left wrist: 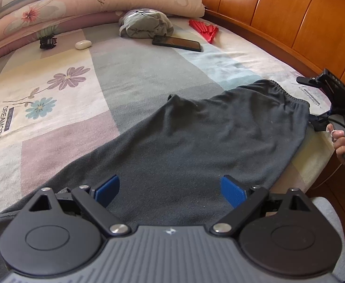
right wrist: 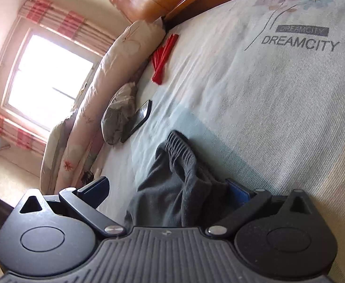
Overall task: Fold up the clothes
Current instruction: 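Move the right gripper to the pants waistband and close on it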
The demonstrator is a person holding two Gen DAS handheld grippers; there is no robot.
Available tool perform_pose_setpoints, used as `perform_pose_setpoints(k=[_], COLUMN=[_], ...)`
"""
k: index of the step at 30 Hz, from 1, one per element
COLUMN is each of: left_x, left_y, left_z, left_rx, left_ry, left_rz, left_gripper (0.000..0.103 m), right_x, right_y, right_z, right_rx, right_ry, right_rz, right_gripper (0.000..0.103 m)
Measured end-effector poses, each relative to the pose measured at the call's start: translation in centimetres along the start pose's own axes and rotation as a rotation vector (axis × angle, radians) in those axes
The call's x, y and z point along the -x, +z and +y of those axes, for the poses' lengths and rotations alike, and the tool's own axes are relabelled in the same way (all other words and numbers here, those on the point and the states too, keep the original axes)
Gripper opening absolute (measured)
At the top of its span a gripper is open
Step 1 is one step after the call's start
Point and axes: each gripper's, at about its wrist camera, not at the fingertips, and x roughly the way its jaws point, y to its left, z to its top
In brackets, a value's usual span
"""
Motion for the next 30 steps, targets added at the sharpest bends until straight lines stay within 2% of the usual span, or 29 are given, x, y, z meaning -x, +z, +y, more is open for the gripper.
perform_pose_setpoints(k=[6,9,12,16,20,22,24,25,27,30], left_x=[-0.5,-0.3,-0.1,-0.4,-0.8,-0.8,-0.7,-0.8,-0.8,-0.8], left_y=[-0.1,-0.2,-0.5,-0.9,-1.0,-1.0,-1.1,-1.1,-1.2,-1.3], left_z=[0.2,0.0,0.4,1.3,1.5,1.4,1.4,1.4,1.6,2.1], left_rx=[0.016,0.007,0.019,0.055,0.068,0.065,0.061,0.061,0.067,0.084], left_ry=[-0.018,-0.036,-0.042,-0.045,-0.058,-0.067,-0.079,-0.080,-0.078,-0.073], left_rz=[0.003,-0.008,-0.014,-0.007,-0.003,-0.006,-0.009,-0.009,-0.008,-0.007], left_gripper=[0.093,0.093,0.093,0.093,0.093,0.093,0.093,0.093,0.093,0.093], right_x=[-1.6,-1.4,-1.1,-1.5,-1.4,-1.4,-1.5,-1.4,-1.3,-1.2], right_y=[-1.9,-0.8,0.4,-0.3,-0.3,0.3,0.3,0.1,-0.3,-0.2], right_z=[1.9,1.1,0.0,0.5,-0.1,-0.9,-1.5,-1.6,-1.9,-2.6], right_rx=[0.100,0.092,0.030,0.042,0.076,0.055,0.037,0.049,0.085,0.040], right_ry=[0.032,0.038,0.065,0.103,0.161,0.145,0.106,0.098,0.074,0.062], right_rz=[0.113,0.050,-0.005,0.037,0.022,-0.021,-0.050,-0.054,-0.060,-0.077], right_gripper=[0.103,0.103,0.103,0.103,0.101,0.088,0.070,0.067,0.051,0.041])
